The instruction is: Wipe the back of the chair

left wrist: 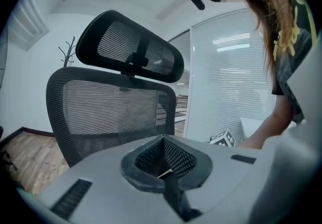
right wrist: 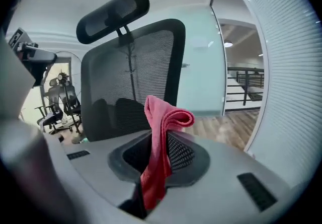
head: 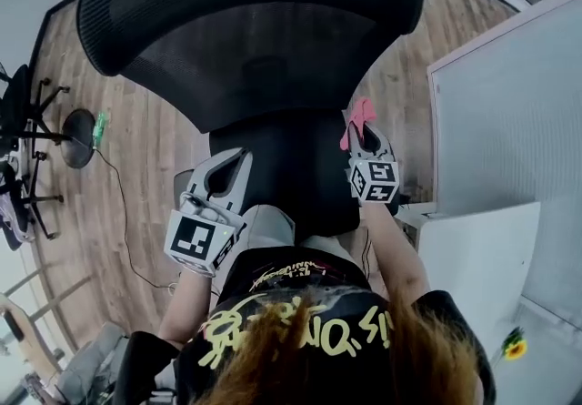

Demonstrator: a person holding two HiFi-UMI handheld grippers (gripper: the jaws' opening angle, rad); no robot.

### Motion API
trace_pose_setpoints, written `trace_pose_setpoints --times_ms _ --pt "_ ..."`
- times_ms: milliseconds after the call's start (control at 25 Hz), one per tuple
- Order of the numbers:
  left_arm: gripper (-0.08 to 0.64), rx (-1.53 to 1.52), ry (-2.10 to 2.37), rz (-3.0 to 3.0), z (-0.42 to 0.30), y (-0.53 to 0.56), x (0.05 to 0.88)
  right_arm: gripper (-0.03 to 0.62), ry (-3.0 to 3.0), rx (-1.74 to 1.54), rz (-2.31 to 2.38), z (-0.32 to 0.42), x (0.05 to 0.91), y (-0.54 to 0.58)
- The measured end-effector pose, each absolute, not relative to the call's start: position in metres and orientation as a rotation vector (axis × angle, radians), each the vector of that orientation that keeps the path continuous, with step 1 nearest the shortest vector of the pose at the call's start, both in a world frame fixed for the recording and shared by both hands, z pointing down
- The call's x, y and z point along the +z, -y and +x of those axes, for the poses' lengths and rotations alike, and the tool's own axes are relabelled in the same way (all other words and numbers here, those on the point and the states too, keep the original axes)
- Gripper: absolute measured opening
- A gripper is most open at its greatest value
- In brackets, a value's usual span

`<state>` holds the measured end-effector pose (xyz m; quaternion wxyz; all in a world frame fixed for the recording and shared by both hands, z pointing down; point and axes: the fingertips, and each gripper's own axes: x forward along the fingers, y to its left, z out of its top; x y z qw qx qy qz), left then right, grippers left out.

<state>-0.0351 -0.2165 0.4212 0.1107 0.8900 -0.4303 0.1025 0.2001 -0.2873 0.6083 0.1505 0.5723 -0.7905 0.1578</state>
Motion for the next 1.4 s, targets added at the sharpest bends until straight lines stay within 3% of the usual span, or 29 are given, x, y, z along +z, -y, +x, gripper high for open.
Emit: trace_pose_setpoints --times_ms 520,1400 --pt "-0.011 0.422 1.183 2.571 -0.03 0.205 0.451 0.061 2.074 0.438 1.646 0.203 0.668 0.332" --pt "-0.011 0.397 1.212 2.553 -0.042 0.223 0.457 0.061 2.144 0.359 1.534 0.128 0.68 0.34"
